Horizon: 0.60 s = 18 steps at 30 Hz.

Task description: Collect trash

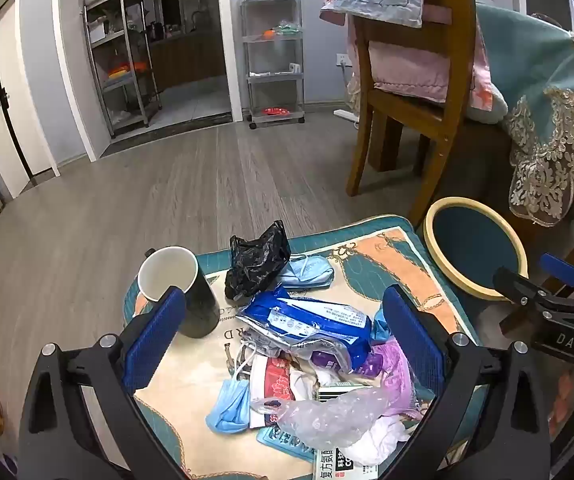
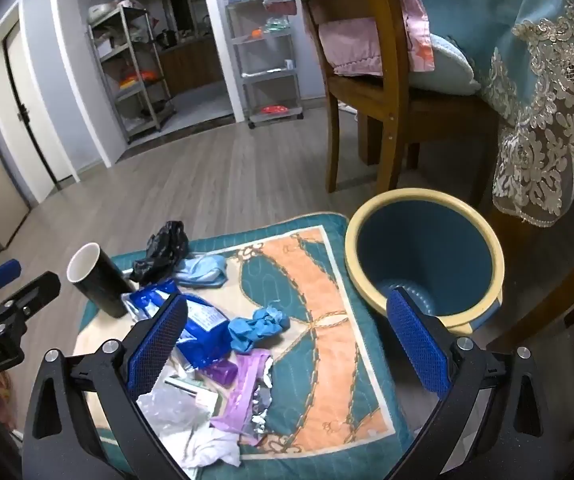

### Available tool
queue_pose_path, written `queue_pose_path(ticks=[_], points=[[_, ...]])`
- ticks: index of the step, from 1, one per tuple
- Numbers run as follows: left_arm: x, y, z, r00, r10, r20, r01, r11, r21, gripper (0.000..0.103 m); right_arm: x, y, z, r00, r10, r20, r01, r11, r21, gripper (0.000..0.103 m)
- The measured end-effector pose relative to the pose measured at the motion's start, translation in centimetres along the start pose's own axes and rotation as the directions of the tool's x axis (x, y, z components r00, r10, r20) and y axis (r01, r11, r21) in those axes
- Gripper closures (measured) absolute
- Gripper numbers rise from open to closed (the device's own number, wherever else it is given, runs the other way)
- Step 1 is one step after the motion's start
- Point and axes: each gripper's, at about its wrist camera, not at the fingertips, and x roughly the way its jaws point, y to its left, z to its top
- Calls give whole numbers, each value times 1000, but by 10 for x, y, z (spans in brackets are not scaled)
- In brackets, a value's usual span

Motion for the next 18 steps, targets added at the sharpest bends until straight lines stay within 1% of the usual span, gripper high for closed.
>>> queue_pose_path(ticks=[6,12,13,18], points=[[2,-1,0,1000,-2,-5,2,1000,5,6,-2,0,4,1000,-3,3,3,1000,6,4],[-1,-2,-8,1000,-1,-4,1,1000,0,6,1,0,-6,1000,-4,1,4,1000,10,4],[2,-1,-4,1000,1,-8,-1,1000,2,6,1,1,-7,1000,-5,1,5,1000,10,4],[4,1,-7,1000,0,-10,0,1000,3,6,1,-2,-2,1000,1,-5,-1,1000,11,4]])
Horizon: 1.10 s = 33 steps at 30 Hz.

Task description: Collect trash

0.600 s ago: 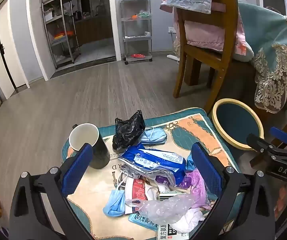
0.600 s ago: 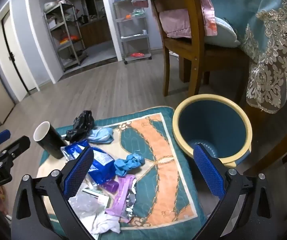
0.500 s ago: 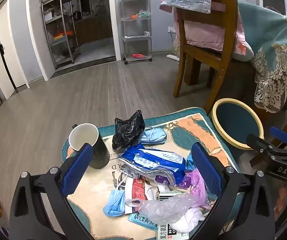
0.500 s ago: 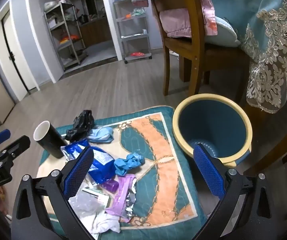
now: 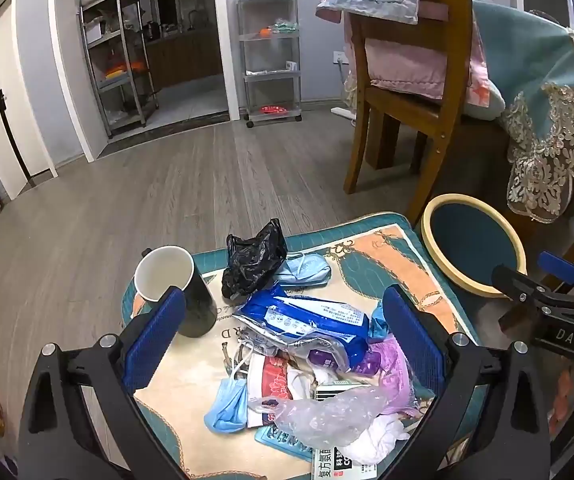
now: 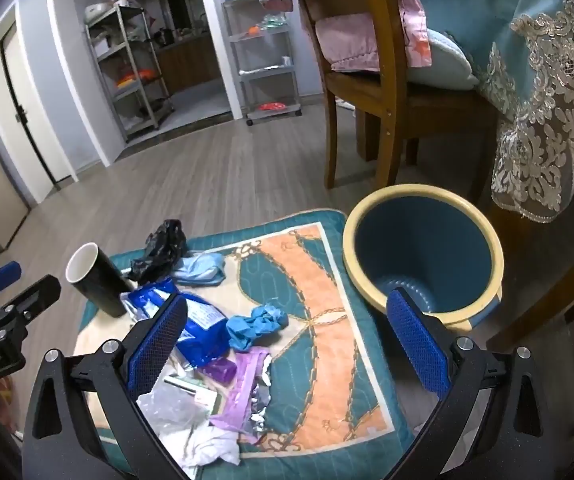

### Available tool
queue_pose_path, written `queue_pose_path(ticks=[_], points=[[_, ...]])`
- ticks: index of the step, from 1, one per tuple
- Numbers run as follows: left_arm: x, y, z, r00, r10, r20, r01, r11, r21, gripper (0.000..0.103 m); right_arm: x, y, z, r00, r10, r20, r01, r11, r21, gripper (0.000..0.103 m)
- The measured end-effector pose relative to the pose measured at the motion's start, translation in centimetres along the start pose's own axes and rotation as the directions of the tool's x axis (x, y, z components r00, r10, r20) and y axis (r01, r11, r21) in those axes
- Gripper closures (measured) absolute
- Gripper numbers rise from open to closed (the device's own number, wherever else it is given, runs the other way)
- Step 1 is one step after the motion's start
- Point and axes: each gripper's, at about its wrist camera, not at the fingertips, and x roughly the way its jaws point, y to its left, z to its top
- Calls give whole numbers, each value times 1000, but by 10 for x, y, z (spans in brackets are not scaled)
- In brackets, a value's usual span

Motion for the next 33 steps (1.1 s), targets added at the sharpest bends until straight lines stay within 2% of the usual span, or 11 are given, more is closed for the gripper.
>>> queue_pose_path(ticks=[33], points=[[0,-5,1,1000,-1,-3,2,1000,9,6,3,-3,-3,1000,0,-17,0,1000,9,4]])
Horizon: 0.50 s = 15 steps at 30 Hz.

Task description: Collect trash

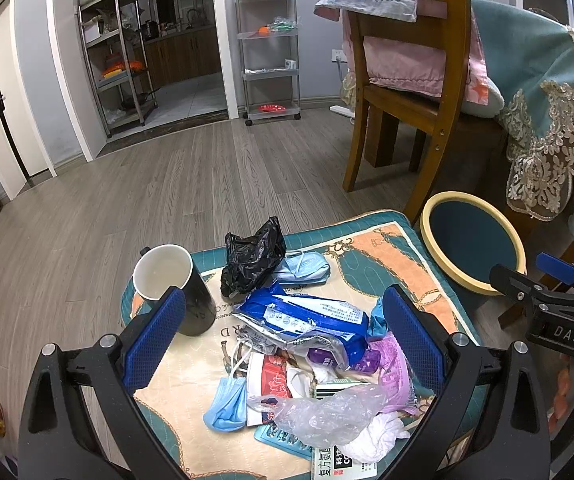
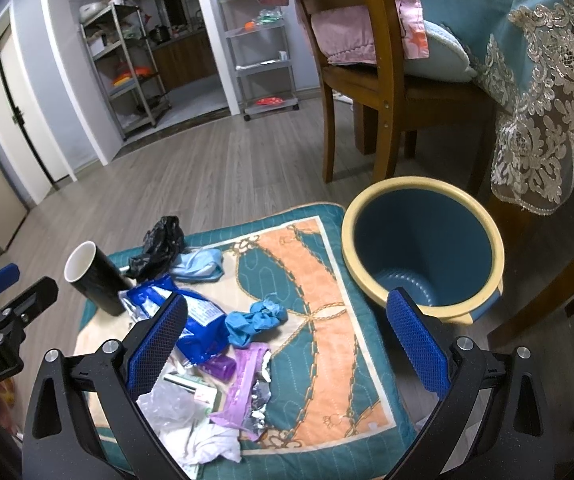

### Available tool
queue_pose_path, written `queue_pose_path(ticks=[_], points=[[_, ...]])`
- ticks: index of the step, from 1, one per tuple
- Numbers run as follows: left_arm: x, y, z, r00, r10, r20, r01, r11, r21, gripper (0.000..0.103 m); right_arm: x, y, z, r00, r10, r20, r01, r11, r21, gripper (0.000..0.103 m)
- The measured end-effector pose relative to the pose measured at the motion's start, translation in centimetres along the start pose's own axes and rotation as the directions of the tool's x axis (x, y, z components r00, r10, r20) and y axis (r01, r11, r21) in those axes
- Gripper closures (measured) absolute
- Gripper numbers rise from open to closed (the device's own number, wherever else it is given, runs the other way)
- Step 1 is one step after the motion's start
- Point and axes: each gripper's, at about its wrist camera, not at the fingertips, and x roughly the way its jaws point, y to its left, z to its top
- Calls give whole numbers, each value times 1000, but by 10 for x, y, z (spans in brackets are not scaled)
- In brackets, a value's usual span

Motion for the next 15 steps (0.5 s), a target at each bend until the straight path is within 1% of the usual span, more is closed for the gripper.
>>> queue_pose_path(ticks=[7,15], points=[[0,1,-4,1000,0,0,0,1000,-1,6,0,-1,-1,1000,1,-2,-1,1000,2,4],[1,0,0,1000,1,-1,-1,1000,0,6,1,-1,0,1000,1,-3,-1,1000,2,4]])
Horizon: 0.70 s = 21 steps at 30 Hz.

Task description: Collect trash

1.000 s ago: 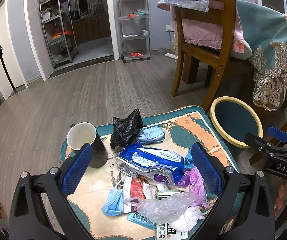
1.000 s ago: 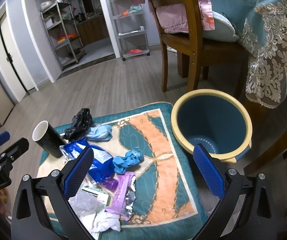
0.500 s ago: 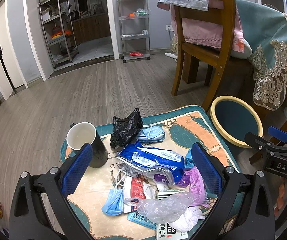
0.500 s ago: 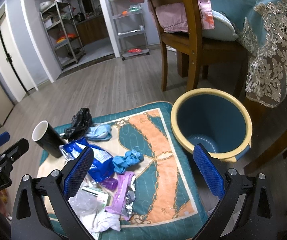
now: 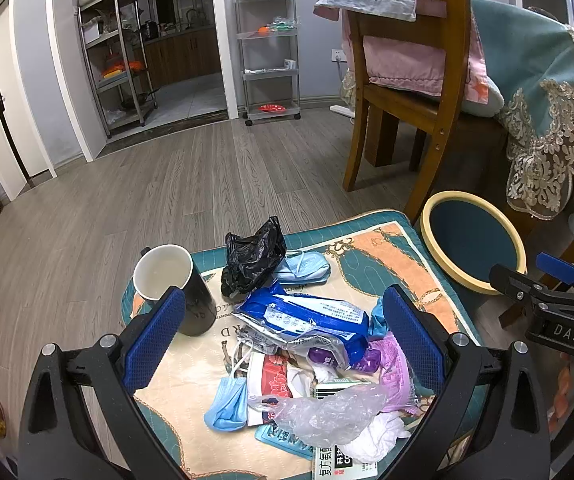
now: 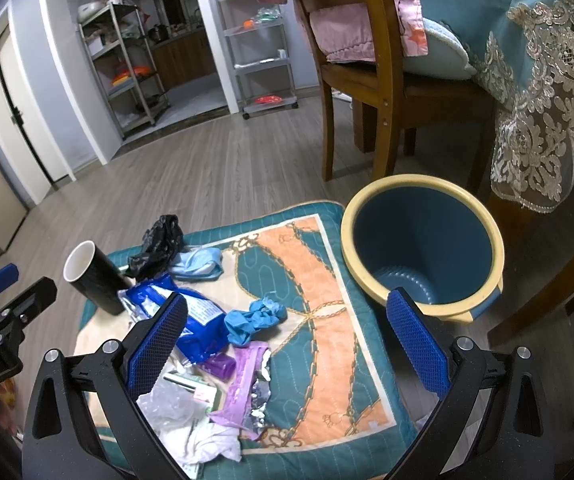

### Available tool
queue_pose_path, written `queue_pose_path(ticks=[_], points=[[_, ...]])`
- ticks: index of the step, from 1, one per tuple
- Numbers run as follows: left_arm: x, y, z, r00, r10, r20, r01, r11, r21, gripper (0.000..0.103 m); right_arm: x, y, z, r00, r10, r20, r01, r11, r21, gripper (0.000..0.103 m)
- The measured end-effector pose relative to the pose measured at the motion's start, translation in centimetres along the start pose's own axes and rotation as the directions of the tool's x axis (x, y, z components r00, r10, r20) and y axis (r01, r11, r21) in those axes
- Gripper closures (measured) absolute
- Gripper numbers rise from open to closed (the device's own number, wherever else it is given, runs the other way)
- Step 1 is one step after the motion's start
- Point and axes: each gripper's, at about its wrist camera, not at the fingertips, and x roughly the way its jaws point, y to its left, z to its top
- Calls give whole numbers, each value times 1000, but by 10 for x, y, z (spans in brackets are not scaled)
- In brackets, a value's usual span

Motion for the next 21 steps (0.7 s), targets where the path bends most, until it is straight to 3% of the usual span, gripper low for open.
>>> queue_pose_path(ticks=[21], points=[[5,1,-3,1000,-3,-10,3,1000,2,6,2,-4,-1,1000,-25,17,25,1000,-10,4]])
